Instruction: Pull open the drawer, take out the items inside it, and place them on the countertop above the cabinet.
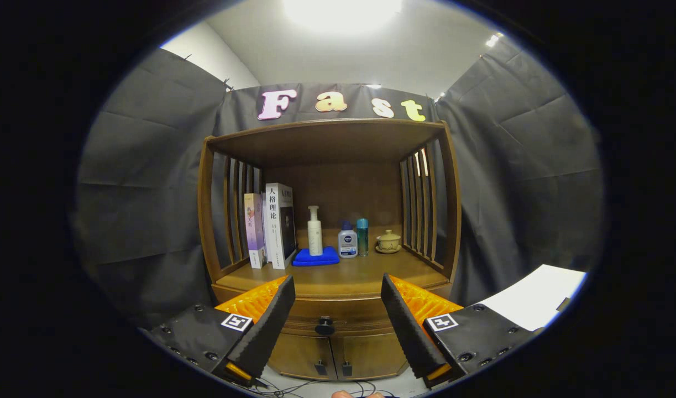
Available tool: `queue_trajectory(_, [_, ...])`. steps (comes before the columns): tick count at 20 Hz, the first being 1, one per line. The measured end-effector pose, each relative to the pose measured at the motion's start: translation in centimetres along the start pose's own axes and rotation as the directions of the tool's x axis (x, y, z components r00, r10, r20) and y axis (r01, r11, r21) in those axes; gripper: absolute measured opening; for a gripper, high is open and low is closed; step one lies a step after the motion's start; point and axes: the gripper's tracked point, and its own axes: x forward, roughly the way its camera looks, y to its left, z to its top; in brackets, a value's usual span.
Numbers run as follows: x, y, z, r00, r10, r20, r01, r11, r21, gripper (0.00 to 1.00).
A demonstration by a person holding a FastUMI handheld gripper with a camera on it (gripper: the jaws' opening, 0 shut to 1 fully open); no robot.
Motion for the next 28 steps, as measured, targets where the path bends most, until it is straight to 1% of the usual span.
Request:
queue_trajectory(7, [1.1, -0.5, -1.8, 1.0, -0.001, -0.028, 0.002, 1.0, 0.022, 0.99])
queue_trajectory(13, [3.5, -0.7, -4.5, 0.998, -0.002, -0.067, 0.004, 0.999, 0.037, 0.99])
queue_trajectory(19, [6.2, 0.3, -8.6, 0.991, 0.026, -0.134, -0.019, 0.998, 0.058, 0.99])
queue_trajectory(25, [8.9, 0.8, -13.1, 0.979, 0.025, -0.205, -0.022, 1.0, 0.018, 0.99])
queue_trajectory(28, [10.4, 1.4, -15.4, 0.968, 0.035, -0.249, -0.026, 0.999, 0.04, 0.99])
